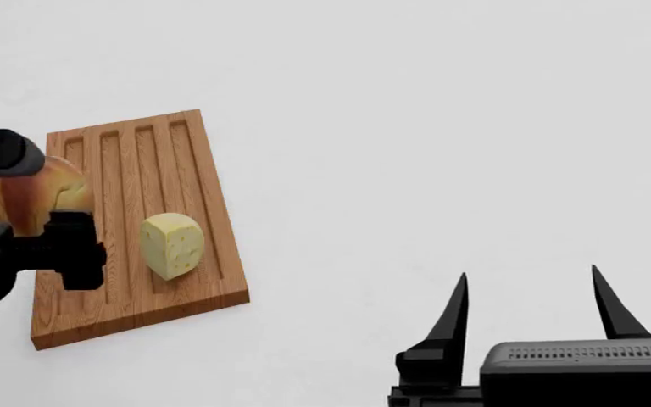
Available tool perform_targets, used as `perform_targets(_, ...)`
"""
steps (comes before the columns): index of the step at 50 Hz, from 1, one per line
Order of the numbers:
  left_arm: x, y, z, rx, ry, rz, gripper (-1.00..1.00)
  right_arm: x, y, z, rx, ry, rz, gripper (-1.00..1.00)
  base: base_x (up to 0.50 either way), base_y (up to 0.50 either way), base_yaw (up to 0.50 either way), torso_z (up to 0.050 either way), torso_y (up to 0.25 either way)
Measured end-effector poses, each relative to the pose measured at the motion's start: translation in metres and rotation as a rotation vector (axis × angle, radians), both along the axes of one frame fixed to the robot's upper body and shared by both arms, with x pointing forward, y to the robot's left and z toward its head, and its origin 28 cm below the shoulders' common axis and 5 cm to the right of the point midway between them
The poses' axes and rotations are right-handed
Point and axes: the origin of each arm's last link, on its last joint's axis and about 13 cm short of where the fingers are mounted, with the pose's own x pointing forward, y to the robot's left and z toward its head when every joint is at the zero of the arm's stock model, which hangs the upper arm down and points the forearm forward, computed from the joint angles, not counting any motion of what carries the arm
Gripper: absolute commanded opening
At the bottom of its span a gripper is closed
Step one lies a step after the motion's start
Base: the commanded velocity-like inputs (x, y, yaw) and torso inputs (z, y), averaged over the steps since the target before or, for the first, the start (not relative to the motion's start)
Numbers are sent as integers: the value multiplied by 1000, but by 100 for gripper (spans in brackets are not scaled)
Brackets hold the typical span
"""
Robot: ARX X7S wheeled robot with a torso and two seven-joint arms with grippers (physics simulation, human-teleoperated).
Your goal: Place the bread and cheese on the cutting board.
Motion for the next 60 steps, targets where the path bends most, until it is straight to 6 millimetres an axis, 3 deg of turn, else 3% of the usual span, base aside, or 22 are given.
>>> perform_targets(17,12,-23,-13,8,31,-70,-100,0,-1,-1,1,0,-4,100,0,0,0,0,0)
perform_targets(47,5,-23,-41,30,98,-72,-100,-1,-2,-2,-3,5,-5,100,0,0,0,0,0)
perform_targets(60,4,-21,-43,15,90,-70,-100,-1,-2,-2,-4,7,-6,100,0,0,0,0,0)
